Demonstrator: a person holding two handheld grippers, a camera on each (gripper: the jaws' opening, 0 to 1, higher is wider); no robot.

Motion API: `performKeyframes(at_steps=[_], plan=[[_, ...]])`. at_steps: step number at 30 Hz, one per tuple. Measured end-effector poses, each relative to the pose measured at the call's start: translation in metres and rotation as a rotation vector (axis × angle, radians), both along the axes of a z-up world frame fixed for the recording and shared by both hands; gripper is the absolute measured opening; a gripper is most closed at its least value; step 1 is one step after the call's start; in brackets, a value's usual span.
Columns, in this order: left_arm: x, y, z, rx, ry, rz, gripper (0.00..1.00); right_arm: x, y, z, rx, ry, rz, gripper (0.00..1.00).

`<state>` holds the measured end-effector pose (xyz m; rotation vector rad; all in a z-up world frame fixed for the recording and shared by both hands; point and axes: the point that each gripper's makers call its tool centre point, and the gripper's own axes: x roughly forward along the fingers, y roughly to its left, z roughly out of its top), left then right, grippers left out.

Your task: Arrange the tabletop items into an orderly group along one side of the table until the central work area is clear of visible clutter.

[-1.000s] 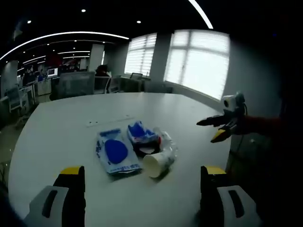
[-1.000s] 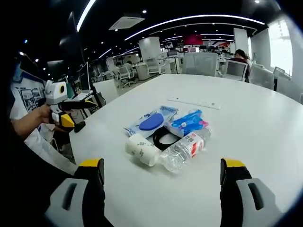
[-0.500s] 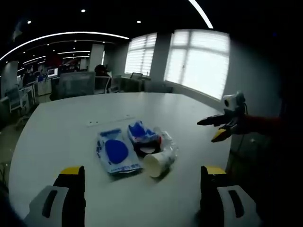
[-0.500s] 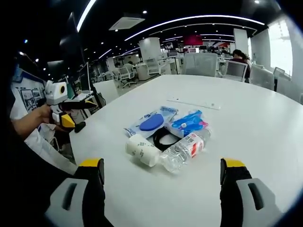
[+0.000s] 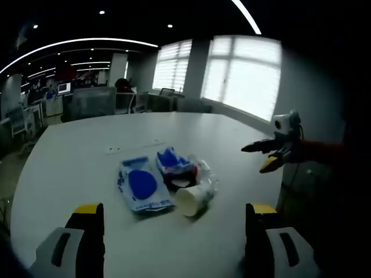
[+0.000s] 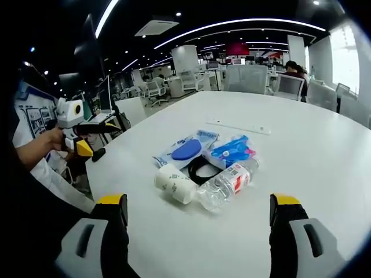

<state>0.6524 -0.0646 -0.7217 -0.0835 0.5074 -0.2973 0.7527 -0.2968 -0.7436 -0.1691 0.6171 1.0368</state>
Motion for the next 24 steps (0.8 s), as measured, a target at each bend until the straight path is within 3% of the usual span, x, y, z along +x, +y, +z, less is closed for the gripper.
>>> performKeyframes(at_steps=[24], plan=[[0.0032,0.0052,-0.0033,0.005,0.004,0.004,1.0,0.0034,-0.0025,0.0031,0.003,-0.004,-0.017,0.99]])
